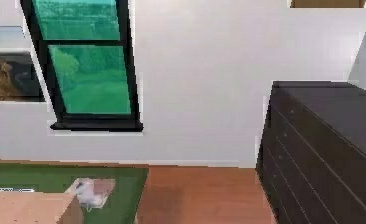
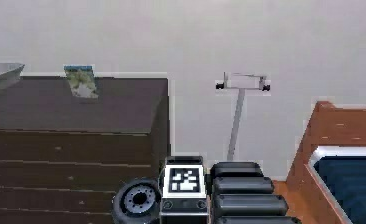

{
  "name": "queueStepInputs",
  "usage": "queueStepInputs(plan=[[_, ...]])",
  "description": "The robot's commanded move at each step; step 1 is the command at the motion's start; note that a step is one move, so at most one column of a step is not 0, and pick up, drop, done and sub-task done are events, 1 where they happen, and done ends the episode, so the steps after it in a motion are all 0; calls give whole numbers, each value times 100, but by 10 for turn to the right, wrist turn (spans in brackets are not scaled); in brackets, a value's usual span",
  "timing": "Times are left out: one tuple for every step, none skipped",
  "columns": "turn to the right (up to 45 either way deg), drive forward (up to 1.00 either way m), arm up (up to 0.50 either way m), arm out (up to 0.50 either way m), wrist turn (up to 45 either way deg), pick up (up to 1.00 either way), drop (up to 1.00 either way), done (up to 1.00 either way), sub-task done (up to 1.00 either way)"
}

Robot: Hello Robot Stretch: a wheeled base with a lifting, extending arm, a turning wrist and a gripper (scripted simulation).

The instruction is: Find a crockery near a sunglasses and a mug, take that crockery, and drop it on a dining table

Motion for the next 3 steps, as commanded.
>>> queueStepInputs(plan=[[-450,0,0,0,0,0,0,0,0],[-450,0,0,0,0,0,0,0,0],[-450,0,0,0,0,0,0,0,0]])
